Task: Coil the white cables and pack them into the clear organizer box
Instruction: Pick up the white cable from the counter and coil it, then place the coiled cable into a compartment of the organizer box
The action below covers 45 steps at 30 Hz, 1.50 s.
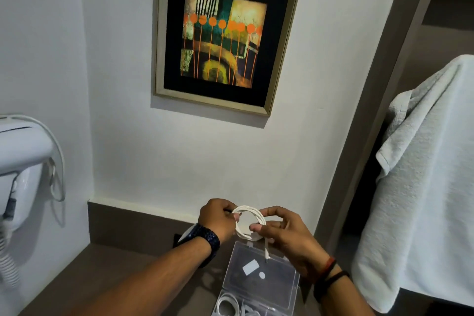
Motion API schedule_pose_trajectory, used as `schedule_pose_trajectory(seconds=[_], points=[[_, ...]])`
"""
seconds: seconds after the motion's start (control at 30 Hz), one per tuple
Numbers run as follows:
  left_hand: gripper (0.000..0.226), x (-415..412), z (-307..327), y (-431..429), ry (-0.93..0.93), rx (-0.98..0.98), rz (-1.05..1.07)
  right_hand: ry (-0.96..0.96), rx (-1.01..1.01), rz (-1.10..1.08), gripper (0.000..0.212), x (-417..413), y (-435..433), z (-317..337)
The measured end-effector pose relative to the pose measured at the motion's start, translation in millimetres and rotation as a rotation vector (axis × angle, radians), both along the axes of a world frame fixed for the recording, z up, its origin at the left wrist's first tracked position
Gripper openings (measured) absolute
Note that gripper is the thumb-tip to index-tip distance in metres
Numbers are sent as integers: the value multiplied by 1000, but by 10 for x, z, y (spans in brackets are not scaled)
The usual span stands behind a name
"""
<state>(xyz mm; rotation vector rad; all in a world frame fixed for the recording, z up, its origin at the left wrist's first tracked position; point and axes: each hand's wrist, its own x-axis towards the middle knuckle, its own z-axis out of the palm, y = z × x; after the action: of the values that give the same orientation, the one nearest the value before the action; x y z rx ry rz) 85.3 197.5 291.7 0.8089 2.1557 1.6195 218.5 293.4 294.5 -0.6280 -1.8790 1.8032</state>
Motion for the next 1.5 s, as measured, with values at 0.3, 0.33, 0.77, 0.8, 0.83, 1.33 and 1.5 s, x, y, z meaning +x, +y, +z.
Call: schedule_pose_trajectory(seconds=[0.3,0.33,0.77,0.8,0.83,1.33,1.5], points=[[27,10,-916,86,-146,-80,-17,-217,130,20,29,107,186,-738],[28,-13,-1091,118,-174,-95,-14,-244,131,1,27,78,210,-899],[10,-334,-2921,195,-285,-395,51,-601,40,-315,24,-573,192,-2773],[9,-325,-2936,174,-257,-397,63,-620,36,-338,25,-588,170,-2828],[9,-314,-2941,163,-238,-400,68,-633,39,-355,22,-610,152,-2880],[20,-105,-2989,70,57,-527,-25,-940,552,-315,10,-658,-152,-3047],[11,-189,-3088,10,224,-636,-46,-990,721,-202,8,-651,-133,-3023]])
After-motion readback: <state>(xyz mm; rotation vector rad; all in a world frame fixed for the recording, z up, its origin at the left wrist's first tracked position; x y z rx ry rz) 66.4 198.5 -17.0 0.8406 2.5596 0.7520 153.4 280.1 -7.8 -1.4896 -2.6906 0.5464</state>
